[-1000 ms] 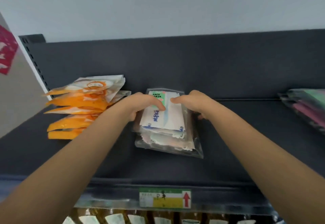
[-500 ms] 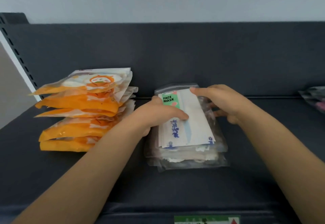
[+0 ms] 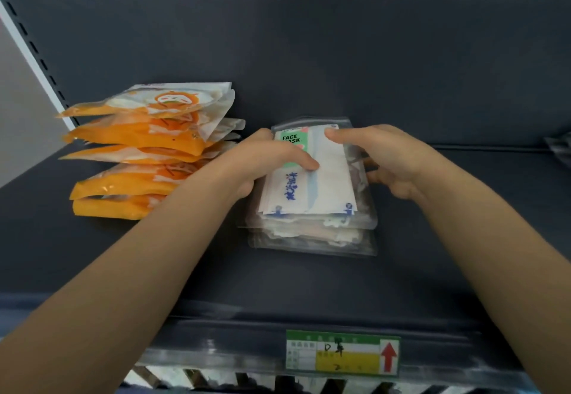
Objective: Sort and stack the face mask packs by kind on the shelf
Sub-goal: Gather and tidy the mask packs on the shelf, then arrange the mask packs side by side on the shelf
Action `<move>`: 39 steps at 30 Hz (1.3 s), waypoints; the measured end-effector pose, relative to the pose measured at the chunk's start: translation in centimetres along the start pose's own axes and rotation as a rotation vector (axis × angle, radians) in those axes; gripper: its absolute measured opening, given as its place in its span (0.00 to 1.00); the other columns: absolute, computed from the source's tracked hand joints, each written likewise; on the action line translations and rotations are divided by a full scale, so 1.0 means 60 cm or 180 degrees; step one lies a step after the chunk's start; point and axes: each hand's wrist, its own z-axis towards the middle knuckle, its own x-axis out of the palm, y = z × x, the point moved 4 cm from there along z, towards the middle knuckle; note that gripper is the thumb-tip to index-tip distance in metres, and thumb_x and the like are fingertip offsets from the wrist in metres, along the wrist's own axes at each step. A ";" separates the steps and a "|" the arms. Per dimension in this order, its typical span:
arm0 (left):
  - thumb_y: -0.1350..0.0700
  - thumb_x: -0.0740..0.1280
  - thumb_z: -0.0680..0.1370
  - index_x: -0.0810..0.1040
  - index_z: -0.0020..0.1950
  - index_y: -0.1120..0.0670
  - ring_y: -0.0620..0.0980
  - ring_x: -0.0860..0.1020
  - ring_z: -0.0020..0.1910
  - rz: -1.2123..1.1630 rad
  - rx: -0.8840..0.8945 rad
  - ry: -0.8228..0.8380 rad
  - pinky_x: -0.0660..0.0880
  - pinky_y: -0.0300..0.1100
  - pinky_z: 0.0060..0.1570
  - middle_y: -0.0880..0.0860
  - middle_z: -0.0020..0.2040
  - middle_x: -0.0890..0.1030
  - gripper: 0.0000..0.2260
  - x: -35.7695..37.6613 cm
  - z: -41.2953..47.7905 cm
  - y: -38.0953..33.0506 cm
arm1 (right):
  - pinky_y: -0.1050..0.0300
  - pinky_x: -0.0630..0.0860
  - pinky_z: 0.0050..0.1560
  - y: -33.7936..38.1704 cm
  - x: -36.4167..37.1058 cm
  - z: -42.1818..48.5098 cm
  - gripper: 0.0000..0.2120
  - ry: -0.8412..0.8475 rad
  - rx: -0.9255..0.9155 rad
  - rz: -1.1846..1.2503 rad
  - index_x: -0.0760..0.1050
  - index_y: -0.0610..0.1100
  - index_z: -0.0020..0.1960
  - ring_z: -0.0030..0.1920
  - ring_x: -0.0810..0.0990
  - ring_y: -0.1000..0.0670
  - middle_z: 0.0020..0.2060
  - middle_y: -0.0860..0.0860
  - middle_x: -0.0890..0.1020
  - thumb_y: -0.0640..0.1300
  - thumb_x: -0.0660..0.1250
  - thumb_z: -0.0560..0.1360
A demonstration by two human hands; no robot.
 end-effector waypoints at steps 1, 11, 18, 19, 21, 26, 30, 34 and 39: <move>0.56 0.81 0.57 0.69 0.59 0.54 0.57 0.82 0.52 -0.0014 -0.0009 -0.0003 0.78 0.55 0.55 0.55 0.54 0.82 0.35 -0.001 0.000 0.000 | 0.50 0.75 0.60 -0.001 0.001 0.001 0.15 0.0002 -0.0038 0.0071 0.81 0.45 0.55 0.49 0.82 0.51 0.46 0.53 0.85 0.52 0.71 0.72; 0.50 0.82 0.44 0.70 0.66 0.53 0.60 0.81 0.53 0.0038 -0.0097 -0.0009 0.79 0.57 0.53 0.56 0.57 0.81 0.51 -0.003 0.008 0.003 | 0.59 0.72 0.43 -0.004 0.011 0.004 0.09 0.0264 -0.0074 0.0312 0.81 0.47 0.48 0.35 0.82 0.57 0.32 0.57 0.84 0.51 0.70 0.73; 0.50 0.79 0.52 0.63 0.71 0.48 0.57 0.79 0.55 0.0286 -0.0103 -0.0127 0.77 0.54 0.55 0.55 0.59 0.78 0.49 -0.006 0.013 0.000 | 0.55 0.75 0.51 -0.006 0.025 0.008 0.30 0.0403 -0.0218 0.0119 0.80 0.44 0.58 0.48 0.83 0.51 0.50 0.50 0.85 0.62 0.74 0.64; 0.50 0.79 0.55 0.62 0.72 0.47 0.56 0.78 0.56 0.0344 -0.0079 -0.0149 0.77 0.53 0.56 0.54 0.60 0.77 0.48 -0.006 0.017 0.000 | 0.49 0.75 0.59 -0.006 0.027 0.009 0.42 0.0343 -0.0160 0.0098 0.77 0.44 0.62 0.55 0.81 0.48 0.56 0.48 0.83 0.67 0.76 0.55; 0.49 0.78 0.62 0.57 0.76 0.48 0.55 0.74 0.62 0.0510 0.0023 -0.0218 0.74 0.49 0.58 0.53 0.66 0.73 0.47 -0.003 0.023 -0.001 | 0.42 0.69 0.67 -0.008 0.025 0.013 0.54 0.0266 -0.0132 0.0054 0.73 0.43 0.65 0.62 0.77 0.45 0.62 0.47 0.79 0.71 0.76 0.46; 0.36 0.73 0.61 0.59 0.76 0.49 0.56 0.63 0.72 0.1424 0.0487 -0.0578 0.66 0.55 0.68 0.53 0.73 0.66 0.47 0.009 0.012 -0.021 | 0.58 0.73 0.57 -0.008 0.015 0.011 0.09 0.0230 -0.0213 -0.0008 0.78 0.50 0.48 0.51 0.80 0.55 0.49 0.55 0.83 0.54 0.69 0.73; 0.34 0.67 0.70 0.62 0.75 0.48 0.53 0.53 0.77 0.2210 0.1251 -0.1064 0.54 0.54 0.73 0.49 0.76 0.62 0.38 0.018 -0.023 -0.059 | 0.53 0.73 0.63 -0.007 -0.009 -0.004 0.30 -0.0280 -0.0149 -0.0219 0.69 0.44 0.70 0.63 0.75 0.49 0.65 0.51 0.75 0.57 0.68 0.73; 0.34 0.68 0.69 0.66 0.73 0.48 0.54 0.60 0.74 0.2365 0.1372 -0.0802 0.60 0.53 0.70 0.49 0.73 0.67 0.37 0.052 -0.040 -0.092 | 0.56 0.69 0.63 -0.001 -0.092 -0.057 0.34 -0.0776 -0.0239 -0.0968 0.65 0.42 0.73 0.66 0.73 0.48 0.68 0.49 0.73 0.57 0.69 0.73; 0.31 0.66 0.69 0.66 0.73 0.50 0.55 0.66 0.70 0.2912 0.1761 -0.0579 0.63 0.52 0.66 0.50 0.71 0.70 0.37 0.153 -0.079 -0.143 | 0.52 0.73 0.61 0.008 -0.276 -0.149 0.31 -0.1686 0.0039 -0.2608 0.70 0.43 0.68 0.63 0.76 0.44 0.63 0.47 0.78 0.61 0.67 0.73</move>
